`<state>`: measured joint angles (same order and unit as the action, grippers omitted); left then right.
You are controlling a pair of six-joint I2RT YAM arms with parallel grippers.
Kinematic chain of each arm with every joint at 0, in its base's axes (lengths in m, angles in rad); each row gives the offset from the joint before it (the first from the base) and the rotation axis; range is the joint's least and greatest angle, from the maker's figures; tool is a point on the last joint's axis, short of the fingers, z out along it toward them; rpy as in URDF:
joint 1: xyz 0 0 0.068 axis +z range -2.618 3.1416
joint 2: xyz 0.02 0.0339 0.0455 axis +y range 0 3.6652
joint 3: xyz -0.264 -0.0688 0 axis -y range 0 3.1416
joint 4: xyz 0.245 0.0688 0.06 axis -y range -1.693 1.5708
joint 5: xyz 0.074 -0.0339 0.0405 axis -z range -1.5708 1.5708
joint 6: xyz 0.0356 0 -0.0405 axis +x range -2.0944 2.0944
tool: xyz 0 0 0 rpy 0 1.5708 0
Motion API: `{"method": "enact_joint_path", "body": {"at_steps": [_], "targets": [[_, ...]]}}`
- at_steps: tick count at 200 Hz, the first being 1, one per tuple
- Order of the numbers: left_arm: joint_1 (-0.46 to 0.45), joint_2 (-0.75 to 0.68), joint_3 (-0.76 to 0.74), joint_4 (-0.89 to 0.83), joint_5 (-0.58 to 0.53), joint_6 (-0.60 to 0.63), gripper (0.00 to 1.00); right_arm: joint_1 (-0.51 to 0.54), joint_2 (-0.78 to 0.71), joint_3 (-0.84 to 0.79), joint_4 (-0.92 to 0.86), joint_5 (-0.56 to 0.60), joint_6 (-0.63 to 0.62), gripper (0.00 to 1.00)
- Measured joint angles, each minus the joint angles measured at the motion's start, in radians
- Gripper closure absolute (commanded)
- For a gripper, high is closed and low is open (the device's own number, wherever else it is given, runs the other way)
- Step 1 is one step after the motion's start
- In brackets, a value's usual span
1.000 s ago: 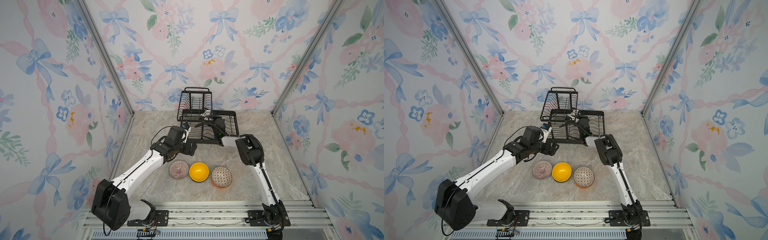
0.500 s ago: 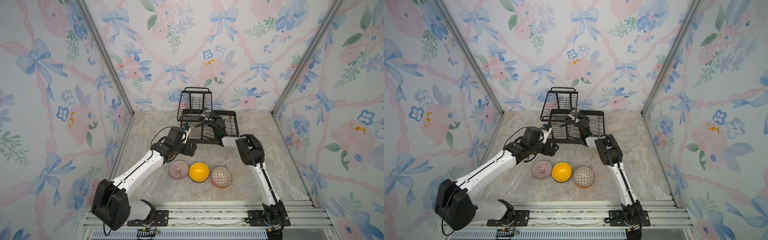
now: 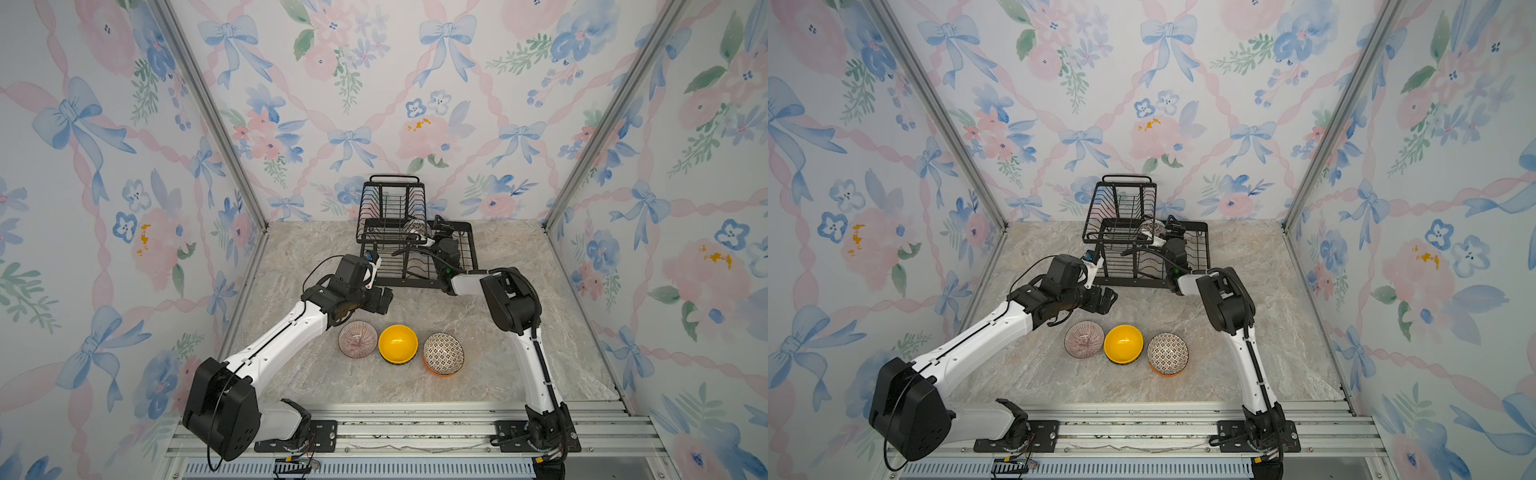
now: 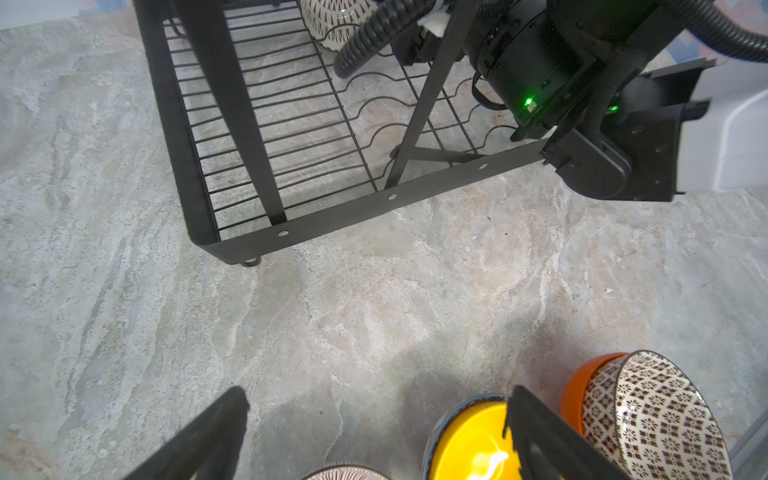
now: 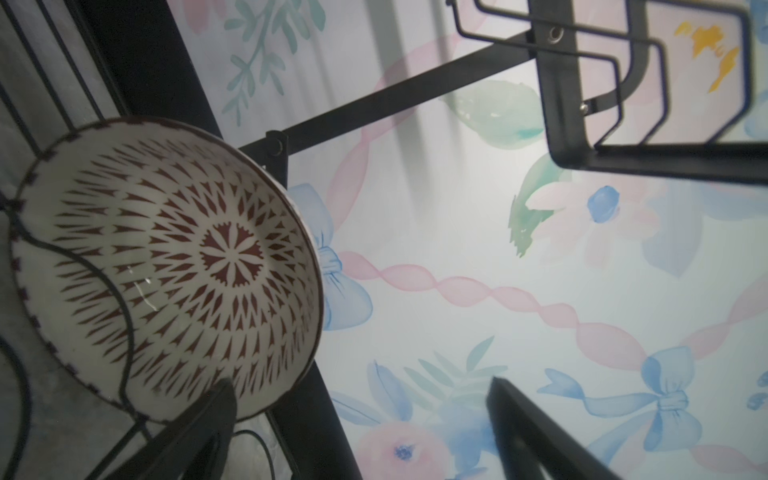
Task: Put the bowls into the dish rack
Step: 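Open the right gripper to release the bowl upright in the rack slot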
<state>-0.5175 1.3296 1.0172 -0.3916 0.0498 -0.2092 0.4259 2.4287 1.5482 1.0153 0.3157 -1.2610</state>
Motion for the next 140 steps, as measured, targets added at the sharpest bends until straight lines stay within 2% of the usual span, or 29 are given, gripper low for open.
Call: {"method": "enact_joint_path", "body": {"at_steps": [80, 140], "targets": [[0.000, -0.027, -0.005, 0.000, -0.008, 0.000, 0.02, -0.043, -0.024, -0.076, 0.047, 0.013, -0.060, 0.03], [0.000, -0.035, -0.006, 0.000, -0.019, 0.000, 0.02, -0.074, -0.100, -0.158, 0.100, 0.013, -0.093, 0.03]]}}
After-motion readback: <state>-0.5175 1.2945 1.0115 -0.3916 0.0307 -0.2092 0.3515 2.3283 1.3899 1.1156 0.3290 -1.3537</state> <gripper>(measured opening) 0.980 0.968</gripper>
